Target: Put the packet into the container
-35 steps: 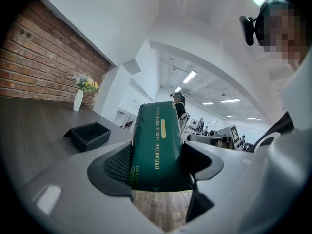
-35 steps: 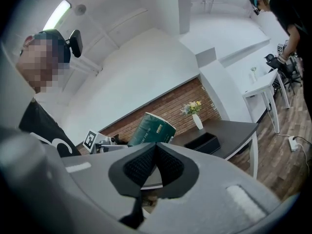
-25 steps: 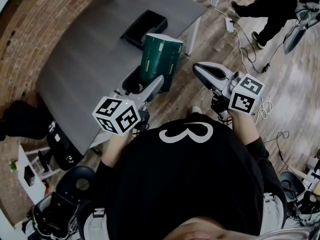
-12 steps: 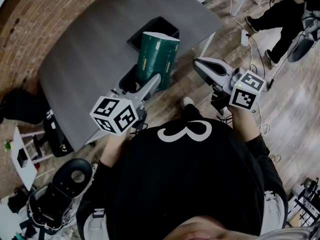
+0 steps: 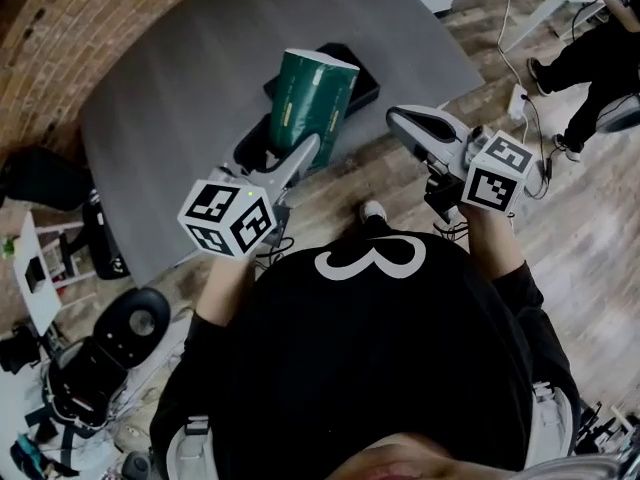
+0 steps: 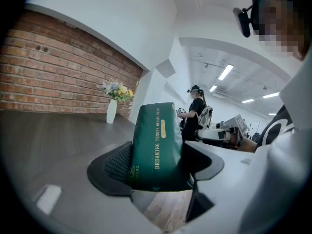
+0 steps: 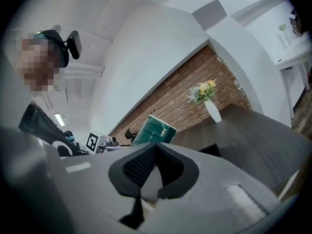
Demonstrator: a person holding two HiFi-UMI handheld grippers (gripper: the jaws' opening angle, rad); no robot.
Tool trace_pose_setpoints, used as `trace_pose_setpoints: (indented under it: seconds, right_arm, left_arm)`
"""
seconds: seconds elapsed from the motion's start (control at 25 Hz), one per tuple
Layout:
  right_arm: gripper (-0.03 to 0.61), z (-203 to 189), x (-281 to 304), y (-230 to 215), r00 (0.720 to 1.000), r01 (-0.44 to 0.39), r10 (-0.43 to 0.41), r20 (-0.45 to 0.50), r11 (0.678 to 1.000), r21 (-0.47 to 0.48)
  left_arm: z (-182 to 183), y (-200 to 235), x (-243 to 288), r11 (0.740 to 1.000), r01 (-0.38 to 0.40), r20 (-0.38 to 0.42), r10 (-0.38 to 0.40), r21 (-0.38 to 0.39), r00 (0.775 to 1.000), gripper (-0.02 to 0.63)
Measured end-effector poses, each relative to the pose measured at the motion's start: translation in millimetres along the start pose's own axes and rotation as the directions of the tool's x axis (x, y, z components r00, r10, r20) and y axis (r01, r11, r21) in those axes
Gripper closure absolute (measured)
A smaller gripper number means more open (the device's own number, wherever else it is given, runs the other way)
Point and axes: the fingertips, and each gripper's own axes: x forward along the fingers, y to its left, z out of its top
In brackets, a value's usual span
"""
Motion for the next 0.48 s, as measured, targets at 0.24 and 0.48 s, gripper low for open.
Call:
trace_pose_setpoints:
  seconds: [0.24,0.48]
  right_arm:
    - [0.577,-3.5,19.7,-22.5,0.997,-0.041,0.042,-0.058,0.999,0.020]
    - [0.577,-7.1,36.9,-44.1,0.990,-0.073,0.078,-0.120,0.996,0.045]
  left_arm:
    - [10.9,19.3,16.1,0.993,-0.037,-0.015,0.039,0.109,0.999,0.259]
    - [21.1,43.7,34.6,0.972,-0.055,-0.046,0.067,0.228,0.997,0.259]
